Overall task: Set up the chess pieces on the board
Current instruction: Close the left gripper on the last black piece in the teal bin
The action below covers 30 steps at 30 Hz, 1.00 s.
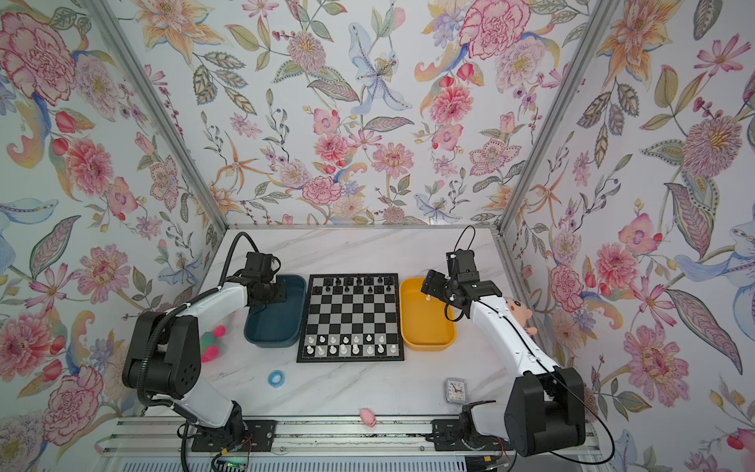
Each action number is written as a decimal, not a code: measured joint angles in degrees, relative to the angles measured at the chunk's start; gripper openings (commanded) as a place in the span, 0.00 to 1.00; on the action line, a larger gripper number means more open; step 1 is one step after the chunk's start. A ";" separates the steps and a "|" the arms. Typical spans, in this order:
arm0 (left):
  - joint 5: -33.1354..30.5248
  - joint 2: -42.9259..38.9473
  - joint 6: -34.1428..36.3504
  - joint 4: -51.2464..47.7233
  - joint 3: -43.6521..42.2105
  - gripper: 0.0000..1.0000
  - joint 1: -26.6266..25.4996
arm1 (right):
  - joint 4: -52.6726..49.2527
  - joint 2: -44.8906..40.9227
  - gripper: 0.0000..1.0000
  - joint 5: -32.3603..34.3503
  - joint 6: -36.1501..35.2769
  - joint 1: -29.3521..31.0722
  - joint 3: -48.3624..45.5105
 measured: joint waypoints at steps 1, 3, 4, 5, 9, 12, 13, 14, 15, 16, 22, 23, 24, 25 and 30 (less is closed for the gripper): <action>-0.04 0.33 0.04 -0.11 0.13 0.37 0.00 | -0.02 0.00 0.83 -0.02 -0.04 0.00 0.00; -0.20 1.09 0.24 -0.24 0.66 0.36 0.00 | -0.02 0.00 0.82 -0.02 -0.09 0.00 0.00; -0.28 1.36 0.26 -0.26 0.96 0.34 0.00 | -0.04 0.00 0.81 -0.02 -0.09 0.00 0.00; -0.46 1.60 0.31 -0.28 1.29 0.34 0.00 | -0.07 0.00 0.81 -0.02 -0.11 0.00 0.00; -1.27 3.02 0.96 -0.61 2.97 0.30 0.00 | -0.39 0.00 0.81 -0.02 -0.13 0.00 0.00; -1.29 4.68 1.49 -1.25 4.44 0.30 0.00 | -0.87 0.00 0.81 0.00 -0.37 0.00 0.00; -1.31 5.18 1.57 -1.46 4.81 0.30 0.00 | -1.03 0.00 0.81 0.00 -0.39 0.00 0.00; -1.36 5.49 1.64 -1.60 5.03 0.30 0.00 | -1.07 0.00 0.81 0.00 -0.42 0.00 0.00; -1.46 5.70 1.77 -1.81 5.18 0.30 0.00 | -1.09 0.00 0.81 0.00 -0.50 0.00 0.00; -1.46 5.88 1.79 -1.97 5.29 0.30 0.00 | -1.09 0.00 0.81 0.00 -0.50 0.00 0.00; -1.73 6.10 1.84 -2.69 5.55 0.29 0.00 | -1.44 0.00 0.81 0.00 -0.50 -0.04 0.00; -1.73 6.27 1.92 -2.71 5.66 0.29 0.00 | -1.42 0.00 0.81 0.00 -0.50 -0.04 0.00; -1.70 6.49 2.03 -2.69 5.75 0.28 0.00 | -1.42 0.00 0.81 0.00 -0.50 -0.04 0.00; -1.70 6.78 2.21 -2.69 5.86 0.27 0.00 | -1.42 0.00 0.81 0.00 -0.50 -0.04 0.00; -1.68 8.39 2.47 -2.71 6.14 0.27 0.00 | -1.42 0.00 0.81 0.00 -0.50 -0.04 0.00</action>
